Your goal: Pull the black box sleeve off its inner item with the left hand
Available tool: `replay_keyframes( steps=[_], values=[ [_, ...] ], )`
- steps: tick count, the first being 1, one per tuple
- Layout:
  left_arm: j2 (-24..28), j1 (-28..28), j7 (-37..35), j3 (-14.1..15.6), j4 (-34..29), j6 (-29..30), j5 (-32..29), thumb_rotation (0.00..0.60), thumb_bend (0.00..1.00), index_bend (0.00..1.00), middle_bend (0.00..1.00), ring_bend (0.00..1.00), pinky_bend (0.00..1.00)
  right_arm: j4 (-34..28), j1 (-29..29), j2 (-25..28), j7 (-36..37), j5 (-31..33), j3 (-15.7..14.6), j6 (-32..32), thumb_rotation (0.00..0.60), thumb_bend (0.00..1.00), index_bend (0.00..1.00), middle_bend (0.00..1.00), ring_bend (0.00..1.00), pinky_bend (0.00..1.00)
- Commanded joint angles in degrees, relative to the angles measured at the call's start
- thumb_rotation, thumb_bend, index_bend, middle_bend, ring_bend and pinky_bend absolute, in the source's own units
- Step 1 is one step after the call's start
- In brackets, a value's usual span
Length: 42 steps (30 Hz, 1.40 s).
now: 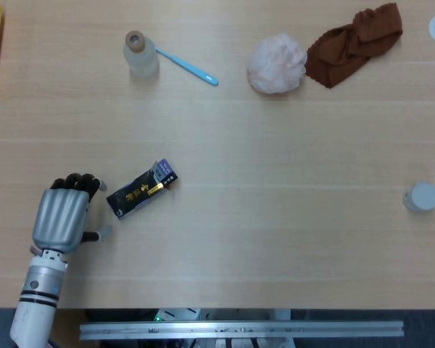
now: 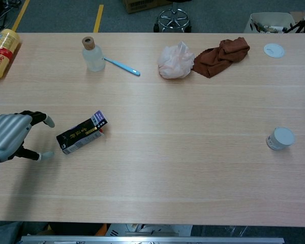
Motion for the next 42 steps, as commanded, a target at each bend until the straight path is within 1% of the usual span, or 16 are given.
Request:
replay_keyframes(
  steps=[1, 16, 27, 42],
  values=[
    [-0.22, -0.21, 0.31, 0.07, 0.27, -0.32, -0.09, 0.522, 0.11, 0.35, 0.32, 0.26, 0.35, 0.04, 0.02, 0.0, 0.03, 0.07, 0.01, -0.06, 0.6, 0.24, 0.47, 0.38, 0.24, 0.29],
    [-0.84, -0.53, 1.27, 0.4, 0.93, -0.1, 0.25, 0.522, 0.11, 0.34, 0.31, 0.26, 0.34, 0.11, -0.07, -0.04, 0.05, 0.08, -0.16, -0.03, 0.6, 0.24, 0.47, 0.38, 0.25, 0.29],
    [-1.3, -0.63, 1.05, 0.64, 0.07, -0.31, 0.13, 0.521, 0.1, 0.34, 0.31, 0.26, 0.34, 0.41, -0.11, -0.22, 0.23, 0.25, -0.27, -0.22, 0.6, 0.24, 0.47, 0.38, 0.25, 0.29],
    [-3.91, -2.22, 0.05, -0.15, 3.53, -1.96, 0.17, 0.522, 0.1, 0.34, 0.31, 0.26, 0.34, 0.88, -0.13, -0.55, 0.27, 0.51, -0.54, -0.79, 0.6, 0.24, 0.47, 0.38, 0.25, 0.29]
  ],
)
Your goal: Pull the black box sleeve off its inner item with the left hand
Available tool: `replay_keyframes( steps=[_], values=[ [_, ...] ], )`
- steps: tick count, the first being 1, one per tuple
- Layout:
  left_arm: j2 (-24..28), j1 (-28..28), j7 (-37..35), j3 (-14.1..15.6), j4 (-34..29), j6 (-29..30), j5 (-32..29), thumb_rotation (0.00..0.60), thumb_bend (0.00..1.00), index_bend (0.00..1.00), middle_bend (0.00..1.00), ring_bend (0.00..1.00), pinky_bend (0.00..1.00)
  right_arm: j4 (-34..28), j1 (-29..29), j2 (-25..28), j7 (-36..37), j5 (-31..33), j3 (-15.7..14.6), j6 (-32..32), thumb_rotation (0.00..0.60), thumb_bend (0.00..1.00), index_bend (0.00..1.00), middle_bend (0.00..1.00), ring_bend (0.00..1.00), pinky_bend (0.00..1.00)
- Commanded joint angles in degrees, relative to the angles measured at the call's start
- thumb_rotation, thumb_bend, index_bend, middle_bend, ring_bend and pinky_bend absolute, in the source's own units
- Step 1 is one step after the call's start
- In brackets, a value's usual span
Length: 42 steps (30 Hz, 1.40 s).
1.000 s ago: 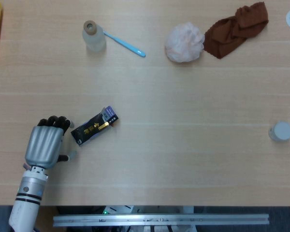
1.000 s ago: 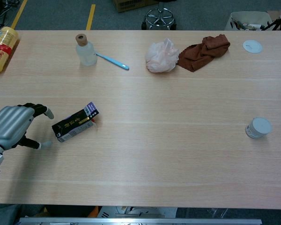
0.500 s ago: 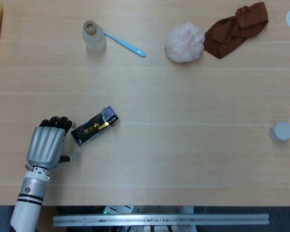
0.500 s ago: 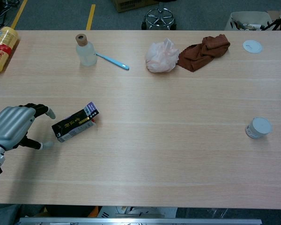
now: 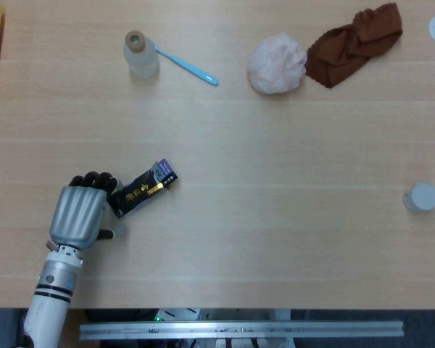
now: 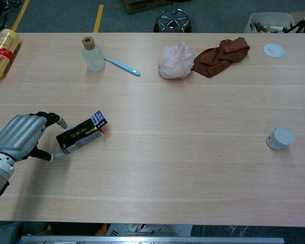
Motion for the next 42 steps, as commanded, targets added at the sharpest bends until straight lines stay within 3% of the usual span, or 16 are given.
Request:
replay_keyframes(
  steps=[1, 18, 34, 42],
  values=[
    [-0.35, -0.28, -0.14, -0.18, 0.4, -0.3, -0.13, 0.522, 0.1, 0.34, 0.31, 0.26, 0.34, 0.05, -0.02, -0.02, 0.02, 0.03, -0.02, -0.03, 0.6, 0.24, 0.47, 0.38, 0.25, 0.29],
    [-1.92, -1.41, -1.55, -1.2, 3.45, -1.22, -1.15, 0.538, 0.1, 0.34, 0.31, 0.26, 0.34, 0.4, -0.15, -0.17, 0.29, 0.12, -0.33, -0.46, 0.6, 0.24, 0.47, 0.38, 0.25, 0.29],
    [-2.25, -2.32, -3.28, -3.41, 6.7, -1.0, -2.82, 0.6, 0.1, 0.34, 0.31, 0.26, 0.34, 0.49, -0.23, -0.28, 0.22, 0.21, -0.36, -0.54, 0.6, 0.24, 0.47, 0.38, 0.25, 0.29],
    [-1.86, -2.23, -2.49, -2.52, 5.53, -1.29, -3.07, 0.6, 0.1, 0.34, 0.31, 0.26, 0.34, 0.47, -0.19, -0.34, 0.11, 0.18, -0.36, -0.61, 0.6, 0.24, 0.47, 0.38, 0.25, 0.29]
  ],
)
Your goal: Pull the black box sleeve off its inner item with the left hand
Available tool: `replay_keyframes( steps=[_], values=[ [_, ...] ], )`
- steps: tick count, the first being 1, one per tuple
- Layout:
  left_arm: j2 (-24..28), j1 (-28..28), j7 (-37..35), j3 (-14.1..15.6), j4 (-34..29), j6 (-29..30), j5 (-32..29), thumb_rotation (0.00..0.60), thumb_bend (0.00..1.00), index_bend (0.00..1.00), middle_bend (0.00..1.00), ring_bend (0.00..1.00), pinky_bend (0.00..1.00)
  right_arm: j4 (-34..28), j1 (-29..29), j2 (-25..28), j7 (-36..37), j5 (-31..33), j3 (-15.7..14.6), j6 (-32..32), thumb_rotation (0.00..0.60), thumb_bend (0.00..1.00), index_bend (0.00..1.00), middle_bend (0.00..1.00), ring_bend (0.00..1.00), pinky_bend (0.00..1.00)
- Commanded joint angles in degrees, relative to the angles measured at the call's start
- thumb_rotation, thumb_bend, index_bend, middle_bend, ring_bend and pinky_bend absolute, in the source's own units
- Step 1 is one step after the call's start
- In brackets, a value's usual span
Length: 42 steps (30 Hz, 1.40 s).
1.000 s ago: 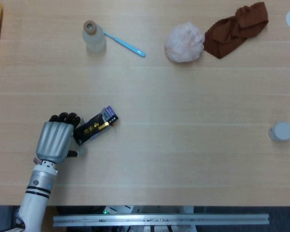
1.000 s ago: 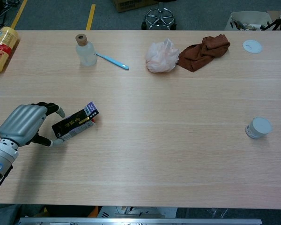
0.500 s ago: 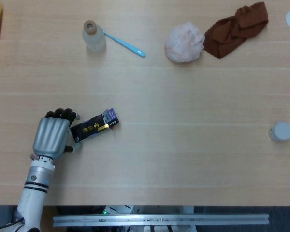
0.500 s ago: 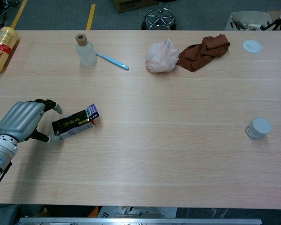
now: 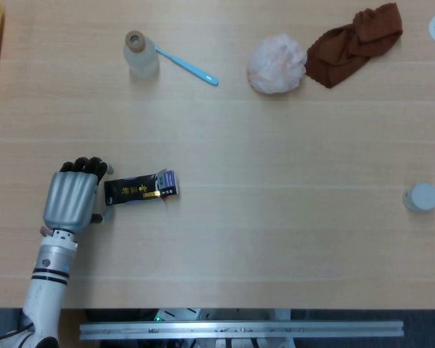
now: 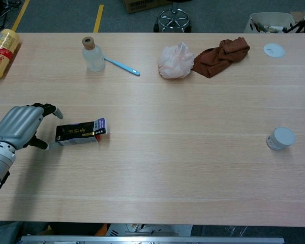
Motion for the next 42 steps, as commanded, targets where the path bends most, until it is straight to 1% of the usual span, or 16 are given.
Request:
replay_keyframes(
  steps=[1, 5, 16, 28, 38, 42],
  values=[
    [0.18, 0.06, 0.57, 0.35, -0.88, -0.39, -0.37, 0.6, 0.1, 0.34, 0.31, 0.26, 0.34, -0.04, 0.02, 0.01, -0.02, -0.05, 0.0, 0.02, 0.6, 0.24, 0.47, 0.38, 0.25, 0.29],
    [0.49, -0.23, 1.5, 0.18, -2.12, -1.38, -1.58, 0.6, 0.1, 0.34, 0.31, 0.26, 0.34, -0.06, -0.01, 0.02, -0.01, -0.05, -0.02, 0.02, 0.6, 0.24, 0.47, 0.38, 0.25, 0.29],
    [-0.29, -1.36, 1.75, -1.33, -0.38, -2.51, -3.78, 0.6, 0.11, 0.34, 0.31, 0.26, 0.34, 0.2, -0.1, -0.06, 0.3, 0.09, -0.06, -0.12, 0.6, 0.24, 0.47, 0.38, 0.25, 0.29],
    [-0.36, -1.72, 2.01, -1.49, 0.08, -2.69, -4.92, 0.6, 0.11, 0.36, 0.29, 0.26, 0.34, 0.16, -0.13, -0.09, 0.31, 0.12, -0.08, -0.21, 0.6, 0.24, 0.47, 0.38, 0.25, 0.29],
    [-0.03, -2.12, 3.32, -1.36, -1.97, -3.54, -6.4, 0.6, 0.11, 0.36, 0.29, 0.26, 0.34, 0.24, -0.15, -0.2, 0.34, 0.16, -0.1, -0.27, 0.6, 0.24, 0.47, 0.38, 0.25, 0.29],
    [-0.28, -2.45, 3.72, -1.75, -1.76, -3.66, -7.05, 0.6, 0.1, 0.36, 0.29, 0.26, 0.34, 0.45, -0.17, -0.34, 0.55, 0.14, -0.15, -0.31, 0.6, 0.24, 0.47, 0.38, 0.25, 0.29]
  ],
)
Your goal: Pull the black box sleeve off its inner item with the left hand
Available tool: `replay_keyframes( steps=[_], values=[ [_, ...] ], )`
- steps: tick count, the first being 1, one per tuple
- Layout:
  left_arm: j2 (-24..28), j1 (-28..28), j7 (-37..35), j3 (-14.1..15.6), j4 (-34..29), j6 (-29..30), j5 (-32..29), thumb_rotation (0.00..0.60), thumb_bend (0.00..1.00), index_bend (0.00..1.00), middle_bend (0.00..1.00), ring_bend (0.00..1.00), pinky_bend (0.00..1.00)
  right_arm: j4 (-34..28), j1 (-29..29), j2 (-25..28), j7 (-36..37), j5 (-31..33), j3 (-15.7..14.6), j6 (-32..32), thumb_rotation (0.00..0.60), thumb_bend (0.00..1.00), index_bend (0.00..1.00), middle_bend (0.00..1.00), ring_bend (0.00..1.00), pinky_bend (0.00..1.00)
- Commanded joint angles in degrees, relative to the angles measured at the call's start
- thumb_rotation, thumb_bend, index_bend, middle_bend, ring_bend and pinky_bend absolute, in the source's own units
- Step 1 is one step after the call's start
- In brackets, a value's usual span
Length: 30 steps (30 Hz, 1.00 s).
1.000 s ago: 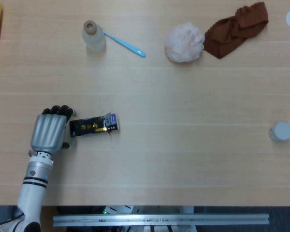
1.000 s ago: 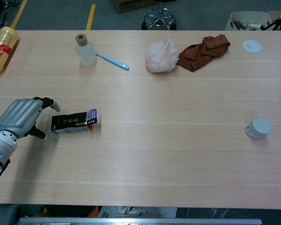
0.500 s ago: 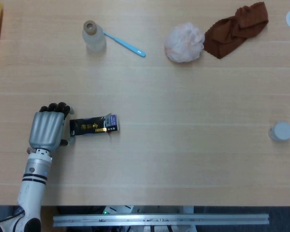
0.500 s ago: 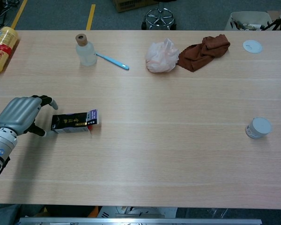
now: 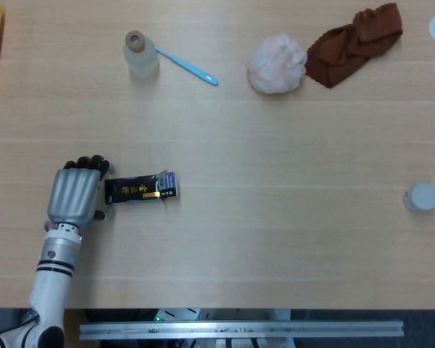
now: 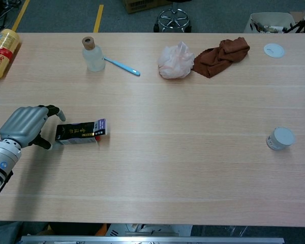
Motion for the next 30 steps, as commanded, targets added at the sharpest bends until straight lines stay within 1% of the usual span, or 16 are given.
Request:
replay_keyframes(
  steps=[1, 6, 9, 17, 30],
  values=[
    [-0.2, -0.25, 0.12, -0.28, 0.33, -0.26, -0.5, 0.6, 0.1, 0.36, 0.29, 0.26, 0.34, 0.11, -0.01, -0.06, 0.06, 0.02, -0.01, -0.03, 0.6, 0.24, 0.47, 0.38, 0.25, 0.29],
    [-0.38, -0.58, 0.43, -0.54, 0.78, -0.59, -1.35, 0.6, 0.1, 0.36, 0.29, 0.26, 0.34, 0.24, -0.07, -0.09, 0.19, 0.09, -0.01, -0.04, 0.6, 0.24, 0.47, 0.38, 0.24, 0.29],
    [-0.37, -0.61, 0.47, -0.47, 0.75, -0.51, -1.51, 0.6, 0.1, 0.38, 0.28, 0.26, 0.34, 0.26, -0.06, -0.09, 0.15, 0.05, -0.06, -0.11, 0.6, 0.24, 0.47, 0.38, 0.25, 0.29],
    [-0.38, -0.71, 0.38, -0.24, 0.74, -0.28, -1.64, 0.6, 0.1, 0.5, 0.28, 0.26, 0.34, 0.41, -0.11, -0.2, 0.29, 0.19, -0.1, -0.27, 0.6, 0.24, 0.47, 0.38, 0.25, 0.29],
    [-0.31, -0.7, -0.28, 0.2, 0.53, 0.66, -0.82, 0.6, 0.1, 0.53, 0.28, 0.26, 0.34, 0.62, -0.08, -0.39, 0.38, 0.15, -0.04, -0.26, 0.6, 0.24, 0.47, 0.38, 0.25, 0.29]
  ],
)
